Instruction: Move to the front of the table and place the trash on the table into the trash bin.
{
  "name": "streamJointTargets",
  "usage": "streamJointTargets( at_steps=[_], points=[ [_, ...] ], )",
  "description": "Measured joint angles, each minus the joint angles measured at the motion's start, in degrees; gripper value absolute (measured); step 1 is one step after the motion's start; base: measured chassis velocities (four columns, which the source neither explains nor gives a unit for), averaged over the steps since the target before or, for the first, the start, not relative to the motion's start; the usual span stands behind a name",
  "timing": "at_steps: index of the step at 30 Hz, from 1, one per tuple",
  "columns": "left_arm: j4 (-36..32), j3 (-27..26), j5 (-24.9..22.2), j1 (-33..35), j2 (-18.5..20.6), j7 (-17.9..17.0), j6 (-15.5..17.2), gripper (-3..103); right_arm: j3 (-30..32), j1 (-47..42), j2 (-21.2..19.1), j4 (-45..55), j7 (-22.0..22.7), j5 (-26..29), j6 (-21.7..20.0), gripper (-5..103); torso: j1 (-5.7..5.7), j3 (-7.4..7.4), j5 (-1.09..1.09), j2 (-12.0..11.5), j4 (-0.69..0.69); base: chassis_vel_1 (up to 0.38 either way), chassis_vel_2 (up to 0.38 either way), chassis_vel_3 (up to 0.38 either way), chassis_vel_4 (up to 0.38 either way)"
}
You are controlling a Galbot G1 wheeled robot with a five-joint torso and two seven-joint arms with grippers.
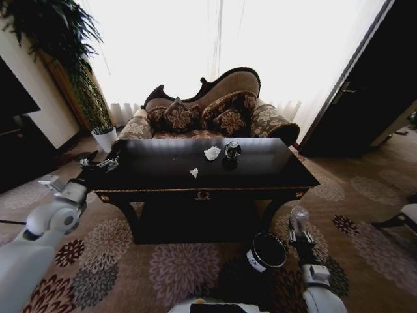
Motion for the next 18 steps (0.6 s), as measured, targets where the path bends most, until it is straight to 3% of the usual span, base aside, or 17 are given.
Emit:
streamJointTargets(
  at_steps=[18],
  points=[
    [-0.37, 0.68, -0.53, -1.39, -0.26, -0.24, 1.45, 100, -6.78, 15.13, 0.58, -24.59, -2.18, 6.26, -1.17, 23, 0.00, 0.00, 0.01, -0.01, 0.00, 0.000, 0.000, 0.000, 0.000]
  ],
)
